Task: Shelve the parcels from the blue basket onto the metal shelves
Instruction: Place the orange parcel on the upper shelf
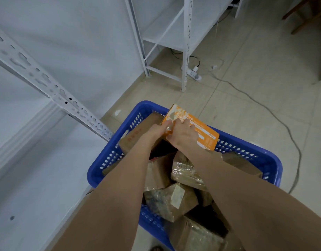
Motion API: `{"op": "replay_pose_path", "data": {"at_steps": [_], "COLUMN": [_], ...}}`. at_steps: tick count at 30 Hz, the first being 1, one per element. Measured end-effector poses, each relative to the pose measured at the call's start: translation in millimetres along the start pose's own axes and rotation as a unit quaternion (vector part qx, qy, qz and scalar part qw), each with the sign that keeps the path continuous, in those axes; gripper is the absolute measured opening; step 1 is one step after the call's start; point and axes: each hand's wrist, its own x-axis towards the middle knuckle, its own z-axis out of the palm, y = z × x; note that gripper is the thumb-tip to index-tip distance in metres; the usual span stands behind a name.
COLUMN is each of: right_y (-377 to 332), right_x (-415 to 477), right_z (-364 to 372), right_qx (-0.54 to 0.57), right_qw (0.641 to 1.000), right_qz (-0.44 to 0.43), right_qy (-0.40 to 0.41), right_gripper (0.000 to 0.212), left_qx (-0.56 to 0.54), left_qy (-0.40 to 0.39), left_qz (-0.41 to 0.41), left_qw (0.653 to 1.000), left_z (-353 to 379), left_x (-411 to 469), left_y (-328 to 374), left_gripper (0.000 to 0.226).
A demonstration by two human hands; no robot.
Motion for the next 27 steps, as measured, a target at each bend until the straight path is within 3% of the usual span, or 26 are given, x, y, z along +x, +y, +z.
{"op": "replay_pose_path", "data": {"at_steps": [5,8,11,14,17,21,27], "right_y": [-5.3,-10.8,-7.9,0.2,1.8,3.7,-15.9], "right_x": [4.8,6.2,10.4,18.7,29.3,34.3,16.2], "right_z": [-6.3,-9.0,-15.9,-19.3,-11.1,-12.2,-36.4], "right_qx": [-0.003,0.001,0.017,0.021,0.04,0.047,0.063], "right_qw": [1.0,1.0,1.0,0.999,0.998,0.998,0.996], "right_qz": [-0.003,-0.008,-0.011,-0.023,-0.035,-0.037,-0.069], "right_qy": [-0.003,-0.011,-0.01,0.015,-0.017,-0.031,0.003], "right_gripper": [0.049,0.049,0.062,0.088,0.109,0.112,0.124], "left_qx": [-0.067,-0.128,-0.171,-0.216,-0.251,-0.304,-0.392], "left_qy": [-0.011,0.01,0.028,-0.004,-0.029,-0.057,0.002], "left_qz": [-0.016,0.005,0.024,0.013,-0.009,-0.02,-0.014], "left_qw": [0.998,0.992,0.985,0.976,0.968,0.951,0.92], "left_z": [-1.4,1.3,-0.4,-4.1,-6.0,-4.9,-25.9], "left_x": [0.4,3.5,5.2,4.2,2.2,-3.2,-27.5], "left_y": [-8.3,-10.5,-9.3,-10.2,-14.4,-11.6,3.1], "left_gripper": [0.092,0.072,0.049,0.055,0.048,0.044,0.053]}}
